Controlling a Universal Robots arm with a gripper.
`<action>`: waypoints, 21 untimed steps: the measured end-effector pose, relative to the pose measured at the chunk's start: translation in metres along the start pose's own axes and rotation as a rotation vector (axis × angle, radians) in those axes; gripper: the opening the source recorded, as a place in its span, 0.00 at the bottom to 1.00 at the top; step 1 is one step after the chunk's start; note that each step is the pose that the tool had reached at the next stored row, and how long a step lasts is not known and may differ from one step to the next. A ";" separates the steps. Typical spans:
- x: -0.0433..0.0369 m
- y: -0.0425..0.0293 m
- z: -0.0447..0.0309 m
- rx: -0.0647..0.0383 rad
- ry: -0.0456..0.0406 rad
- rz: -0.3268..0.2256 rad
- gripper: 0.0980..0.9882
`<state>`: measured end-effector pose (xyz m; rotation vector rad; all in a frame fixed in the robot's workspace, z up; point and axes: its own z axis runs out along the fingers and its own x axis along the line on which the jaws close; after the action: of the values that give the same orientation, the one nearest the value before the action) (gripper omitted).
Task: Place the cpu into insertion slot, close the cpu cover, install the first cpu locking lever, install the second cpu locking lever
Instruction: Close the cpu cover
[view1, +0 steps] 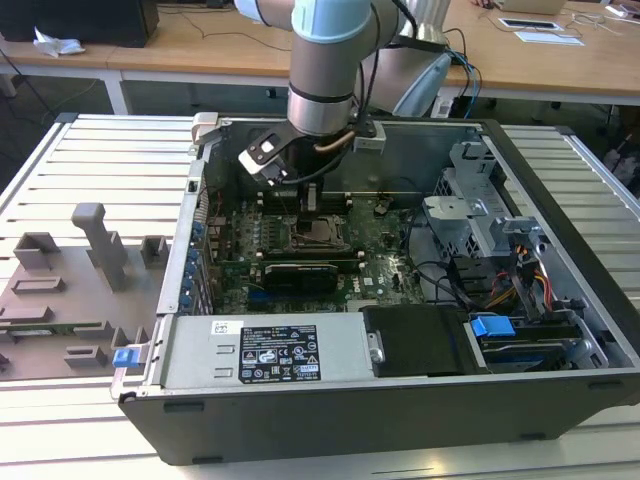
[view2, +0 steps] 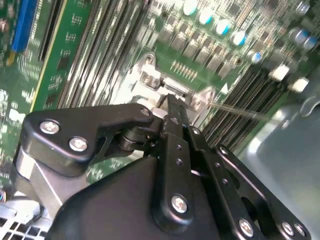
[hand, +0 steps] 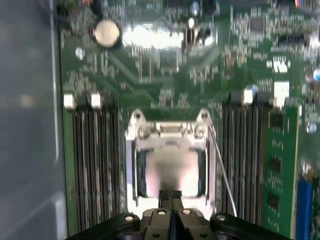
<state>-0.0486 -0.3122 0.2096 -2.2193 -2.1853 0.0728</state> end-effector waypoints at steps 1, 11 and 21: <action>0.0000 0.0036 -0.0002 0.002 0.0002 0.000 0.01; -0.0004 0.0122 -0.0440 0.005 0.0001 0.000 0.01; -0.0012 0.0098 -0.0917 0.005 -0.0006 0.000 0.01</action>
<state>-0.0341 -0.3122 0.3007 -2.2169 -2.1828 0.0791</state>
